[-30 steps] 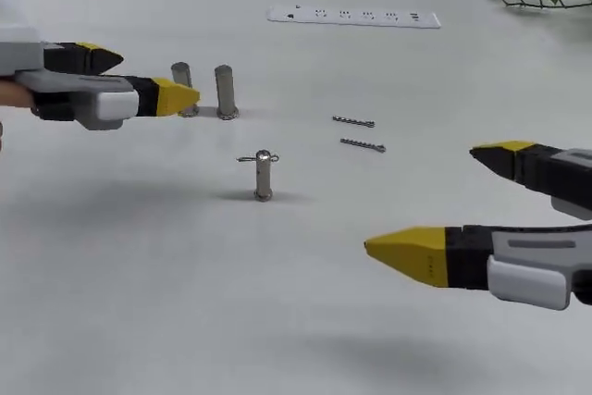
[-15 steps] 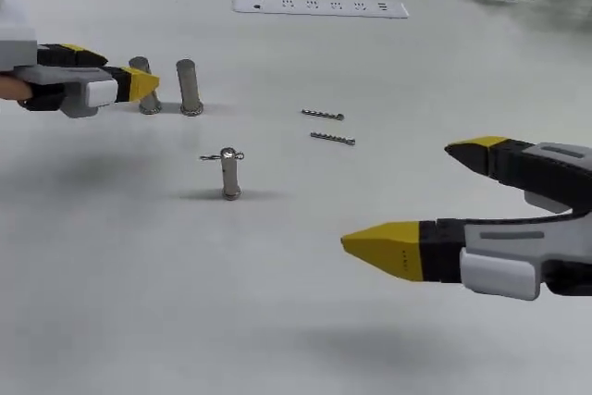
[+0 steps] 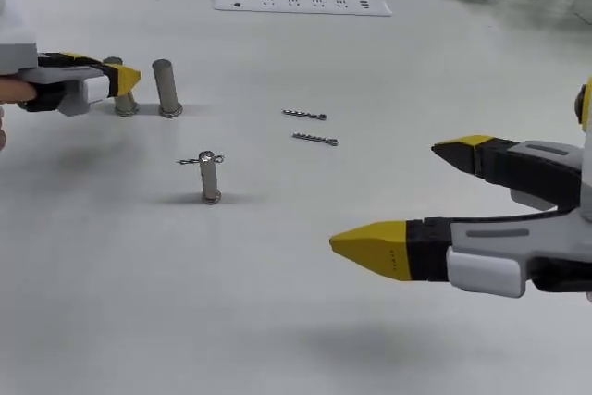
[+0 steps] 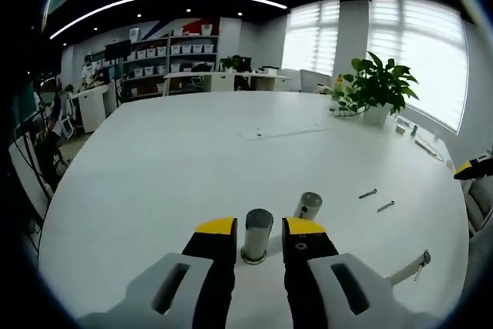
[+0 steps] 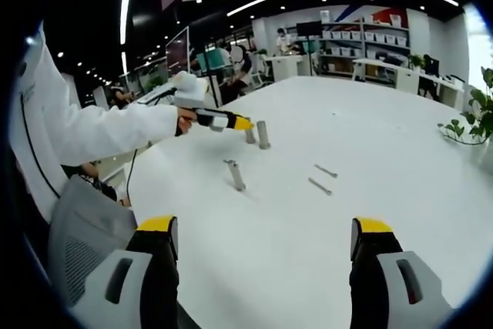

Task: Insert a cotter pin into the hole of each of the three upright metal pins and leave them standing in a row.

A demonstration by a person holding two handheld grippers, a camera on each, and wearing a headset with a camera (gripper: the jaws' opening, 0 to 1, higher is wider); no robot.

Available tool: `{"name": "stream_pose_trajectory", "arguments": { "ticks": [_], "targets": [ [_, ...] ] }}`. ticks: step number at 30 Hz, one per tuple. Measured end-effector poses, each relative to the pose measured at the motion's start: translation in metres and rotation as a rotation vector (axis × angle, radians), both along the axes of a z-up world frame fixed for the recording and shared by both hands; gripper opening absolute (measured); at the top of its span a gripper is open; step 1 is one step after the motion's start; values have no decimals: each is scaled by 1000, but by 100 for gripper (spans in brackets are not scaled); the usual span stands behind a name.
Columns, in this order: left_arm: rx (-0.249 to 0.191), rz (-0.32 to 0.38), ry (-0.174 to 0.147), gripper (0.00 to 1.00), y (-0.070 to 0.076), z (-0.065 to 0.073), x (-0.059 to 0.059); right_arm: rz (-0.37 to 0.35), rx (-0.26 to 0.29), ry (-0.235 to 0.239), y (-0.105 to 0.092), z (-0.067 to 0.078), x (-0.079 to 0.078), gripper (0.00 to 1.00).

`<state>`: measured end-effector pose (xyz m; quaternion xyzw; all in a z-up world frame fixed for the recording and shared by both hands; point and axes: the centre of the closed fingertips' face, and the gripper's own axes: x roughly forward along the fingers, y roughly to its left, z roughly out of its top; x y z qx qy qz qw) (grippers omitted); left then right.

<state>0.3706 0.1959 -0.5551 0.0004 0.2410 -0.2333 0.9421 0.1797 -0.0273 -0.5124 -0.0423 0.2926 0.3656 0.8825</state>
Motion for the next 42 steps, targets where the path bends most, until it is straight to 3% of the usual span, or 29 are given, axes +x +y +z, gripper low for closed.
{"name": "stream_pose_trajectory", "arguments": {
  "ticks": [7,8,9,10,15,20,24,27,29,32,34,36,37,42],
  "targets": [
    [8,-5,1,15,-3,-5,2,-14,5,5,-2,1,1,91],
    [19,-8,-2,14,-3,-6,1,-27,8,9,-3,1,2,91],
    [72,-8,-21,12,1,-7,3,-34,9,12,-5,0,3,91],
    [88,-19,-30,11,0,-7,2,-40,9,15,-6,-2,4,91],
    [83,-29,-23,10,-1,-6,-1,-46,2,28,-9,-4,2,91],
    [114,-45,-42,10,-4,-5,-2,-43,6,24,-7,-3,2,91],
    [121,-28,-26,10,-2,-4,-3,-33,6,21,-4,-2,2,91],
    [122,-23,-32,9,0,2,-6,-25,13,15,-1,0,1,90],
    [76,8,-34,9,2,12,-9,-15,9,12,1,1,1,90],
    [55,21,-44,9,4,26,-16,-8,12,7,1,3,0,90],
    [10,52,-34,9,5,37,-21,-16,15,4,1,5,1,91],
    [21,43,-39,9,6,46,-28,-12,18,1,2,6,1,91],
    [53,25,-58,9,8,51,-28,-12,20,-2,2,7,1,91],
    [81,1,-63,9,4,71,-44,14,28,-17,7,11,-2,90]
  ]
}}
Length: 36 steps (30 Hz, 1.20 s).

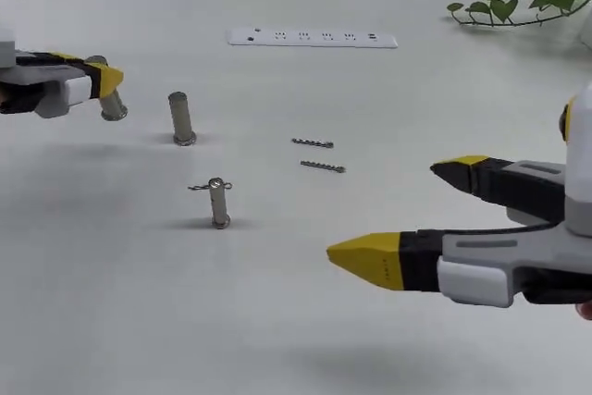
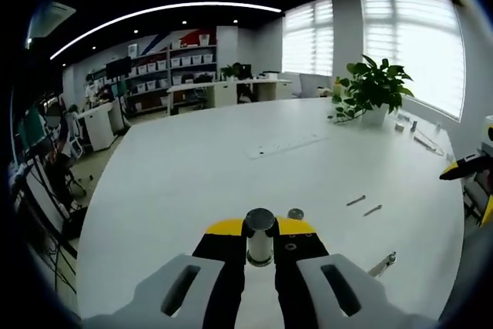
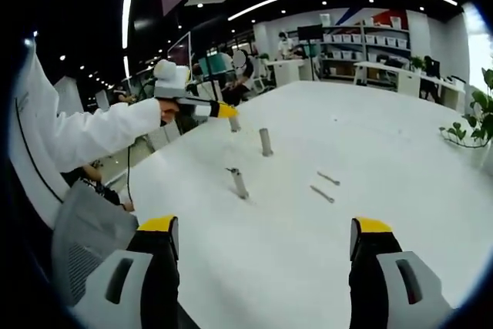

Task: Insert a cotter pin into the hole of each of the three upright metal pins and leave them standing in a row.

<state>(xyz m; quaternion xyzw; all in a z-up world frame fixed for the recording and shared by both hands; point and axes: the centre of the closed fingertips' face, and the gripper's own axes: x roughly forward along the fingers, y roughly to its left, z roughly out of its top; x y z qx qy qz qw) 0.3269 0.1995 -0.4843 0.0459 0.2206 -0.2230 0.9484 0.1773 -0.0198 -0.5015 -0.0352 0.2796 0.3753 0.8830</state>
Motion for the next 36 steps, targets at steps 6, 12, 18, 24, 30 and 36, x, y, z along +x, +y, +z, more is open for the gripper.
{"name": "stream_pose_trajectory", "arguments": {
  "ticks": [6,12,18,24,30,36],
  "targets": [
    [-13,-22,-41,9,-9,27,-19,30,10,-13,7,4,-5,90],
    [-25,-38,-61,9,-19,37,-34,42,17,-23,8,7,-9,90],
    [-54,-31,-42,9,-28,32,-50,38,22,-27,4,7,-11,90],
    [-61,-65,-11,9,-55,19,-72,31,24,-30,-2,8,-9,89],
    [-97,-93,24,9,-80,4,-92,23,26,-36,-7,9,-7,89],
    [-86,-117,57,9,-95,-8,-105,22,19,-31,-9,7,-7,89]
  ]
}}
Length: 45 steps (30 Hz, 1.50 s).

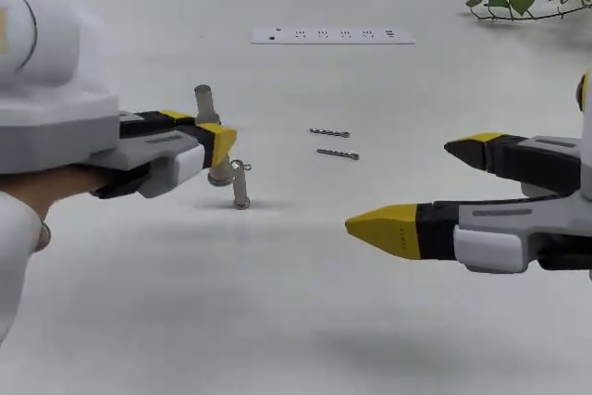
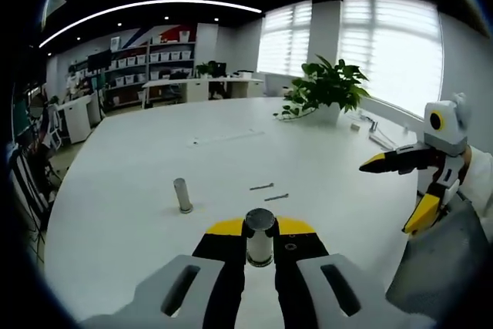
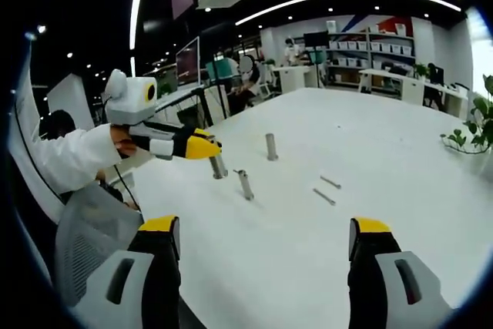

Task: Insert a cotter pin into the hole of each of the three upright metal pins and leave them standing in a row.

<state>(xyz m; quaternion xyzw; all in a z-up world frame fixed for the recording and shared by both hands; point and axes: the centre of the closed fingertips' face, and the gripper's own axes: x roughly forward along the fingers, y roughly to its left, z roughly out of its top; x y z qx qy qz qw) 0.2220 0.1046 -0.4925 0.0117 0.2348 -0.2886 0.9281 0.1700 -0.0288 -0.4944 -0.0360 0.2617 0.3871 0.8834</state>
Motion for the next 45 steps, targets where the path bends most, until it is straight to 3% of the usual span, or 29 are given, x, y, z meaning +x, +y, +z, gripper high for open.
{"name": "stream_pose_trajectory", "arguments": {
  "ticks": [7,11,28,37,45],
  "targets": [
    [7,-4,27,9,-13,-11,-11,-4,3,-1,-1,0,1,89],
    [35,-3,46,9,-15,-20,-14,-4,1,2,-2,-1,2,89],
    [72,-5,126,9,-20,-52,-23,-6,-3,23,-4,-8,0,88],
    [92,-1,148,9,-23,-64,-25,3,-3,34,-2,-9,-2,88],
    [98,4,146,10,-31,-70,-24,13,13,40,2,-8,-3,87]
  ]
}}
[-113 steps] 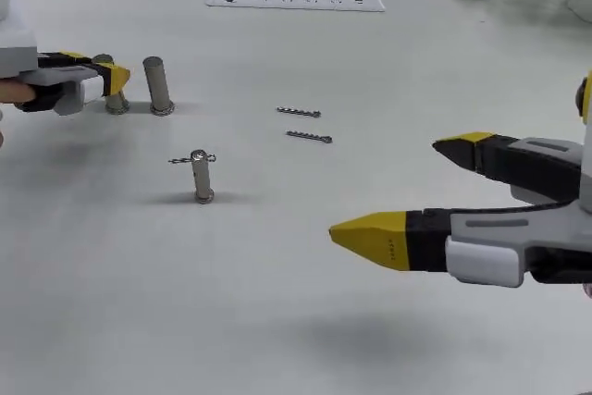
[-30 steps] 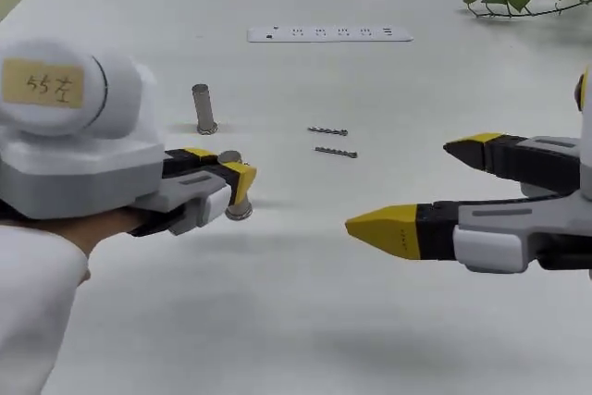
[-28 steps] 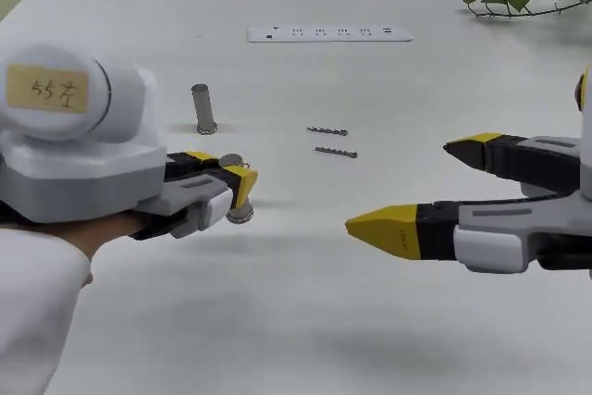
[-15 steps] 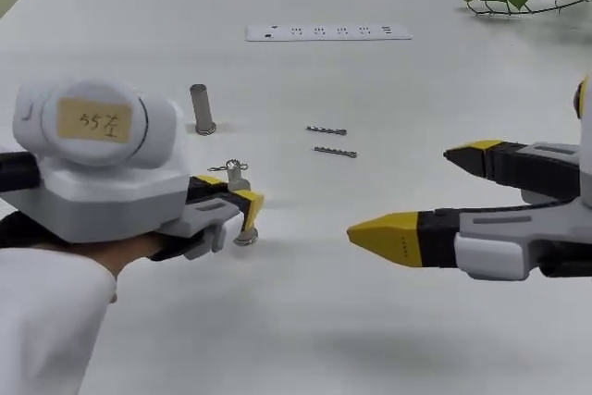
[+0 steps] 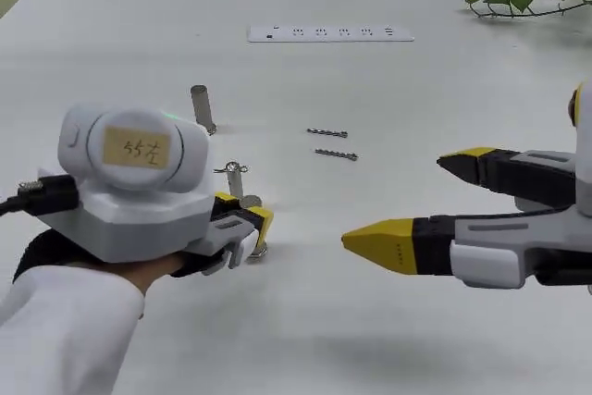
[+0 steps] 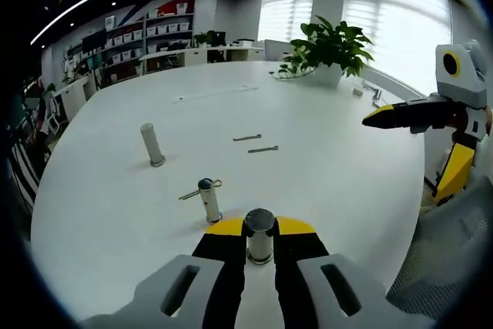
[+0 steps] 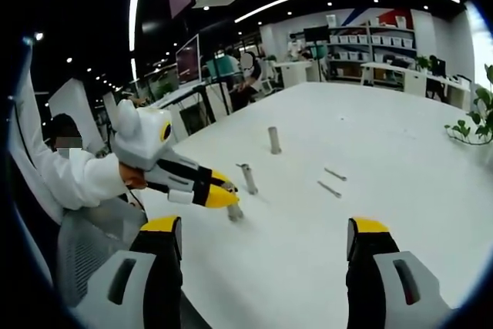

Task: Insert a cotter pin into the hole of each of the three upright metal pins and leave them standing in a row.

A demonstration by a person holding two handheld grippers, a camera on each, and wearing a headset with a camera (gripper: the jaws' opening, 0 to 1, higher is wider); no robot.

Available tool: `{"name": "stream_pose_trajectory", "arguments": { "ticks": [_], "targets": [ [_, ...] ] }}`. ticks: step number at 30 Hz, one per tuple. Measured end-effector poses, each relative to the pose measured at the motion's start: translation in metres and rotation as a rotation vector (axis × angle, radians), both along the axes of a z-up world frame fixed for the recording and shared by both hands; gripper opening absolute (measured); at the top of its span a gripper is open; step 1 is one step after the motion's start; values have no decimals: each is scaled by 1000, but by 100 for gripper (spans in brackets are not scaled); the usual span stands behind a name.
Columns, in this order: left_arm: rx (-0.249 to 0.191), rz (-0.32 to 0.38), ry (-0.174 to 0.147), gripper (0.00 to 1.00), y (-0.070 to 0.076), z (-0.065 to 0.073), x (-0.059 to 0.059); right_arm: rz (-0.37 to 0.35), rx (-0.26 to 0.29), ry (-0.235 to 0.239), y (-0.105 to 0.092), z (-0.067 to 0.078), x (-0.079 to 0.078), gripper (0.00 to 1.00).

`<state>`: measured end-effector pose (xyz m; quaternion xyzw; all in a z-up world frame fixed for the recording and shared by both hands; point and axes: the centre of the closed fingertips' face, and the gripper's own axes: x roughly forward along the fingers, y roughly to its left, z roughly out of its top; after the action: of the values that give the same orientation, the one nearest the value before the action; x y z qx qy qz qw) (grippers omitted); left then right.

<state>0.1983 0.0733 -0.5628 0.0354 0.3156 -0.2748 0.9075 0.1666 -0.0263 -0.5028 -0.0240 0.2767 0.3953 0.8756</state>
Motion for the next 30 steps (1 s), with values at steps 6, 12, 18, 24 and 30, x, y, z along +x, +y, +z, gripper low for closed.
{"name": "stream_pose_trajectory", "arguments": {
  "ticks": [6,12,18,24,30],
  "targets": [
    [6,-2,1,9,-3,-4,2,12,-4,7,1,-1,-2,87],
    [12,-2,-8,10,-5,-4,4,13,-9,12,1,-4,-3,87],
    [17,5,-8,10,-4,-4,2,15,-10,11,2,-4,-3,87],
    [36,1,-16,10,-6,-5,-3,14,-9,11,2,-4,-4,87],
    [30,15,-13,11,-5,-5,-2,8,-6,8,1,-3,-5,87]
  ]
}}
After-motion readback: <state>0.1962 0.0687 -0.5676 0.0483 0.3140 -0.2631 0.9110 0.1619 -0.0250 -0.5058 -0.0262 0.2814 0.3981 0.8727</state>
